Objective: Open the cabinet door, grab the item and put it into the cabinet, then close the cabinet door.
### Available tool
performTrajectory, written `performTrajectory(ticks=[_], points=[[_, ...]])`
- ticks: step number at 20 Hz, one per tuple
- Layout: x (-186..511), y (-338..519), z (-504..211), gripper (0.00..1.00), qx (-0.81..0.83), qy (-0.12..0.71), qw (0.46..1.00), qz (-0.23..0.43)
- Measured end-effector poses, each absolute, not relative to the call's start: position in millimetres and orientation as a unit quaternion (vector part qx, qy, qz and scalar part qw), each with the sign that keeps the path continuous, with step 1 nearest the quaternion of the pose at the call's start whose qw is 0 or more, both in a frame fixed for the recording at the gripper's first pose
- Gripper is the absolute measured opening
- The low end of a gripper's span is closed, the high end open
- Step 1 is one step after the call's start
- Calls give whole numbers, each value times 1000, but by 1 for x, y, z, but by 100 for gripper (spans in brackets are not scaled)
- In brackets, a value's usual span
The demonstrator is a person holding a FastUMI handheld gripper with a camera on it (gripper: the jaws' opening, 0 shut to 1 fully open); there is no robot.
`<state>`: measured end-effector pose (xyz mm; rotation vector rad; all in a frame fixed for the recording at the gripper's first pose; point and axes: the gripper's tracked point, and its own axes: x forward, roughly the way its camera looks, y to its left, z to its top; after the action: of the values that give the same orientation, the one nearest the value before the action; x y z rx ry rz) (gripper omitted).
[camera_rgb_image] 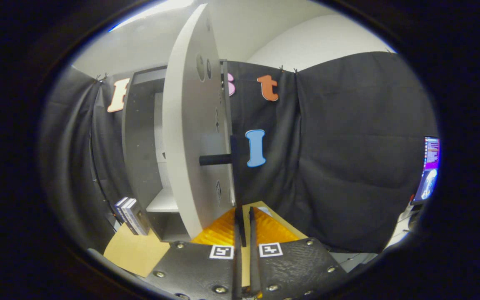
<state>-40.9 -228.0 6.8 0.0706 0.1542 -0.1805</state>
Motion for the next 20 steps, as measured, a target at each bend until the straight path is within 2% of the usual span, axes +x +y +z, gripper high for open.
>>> performTrajectory(ticks=[10, 17, 20], points=[[-32, -285, 11, 8, 49, 75, 996, 2], [-29, -297, 11, 8, 46, 71, 996, 26], [-34, -302, 14, 8, 34, 64, 997, 10]])
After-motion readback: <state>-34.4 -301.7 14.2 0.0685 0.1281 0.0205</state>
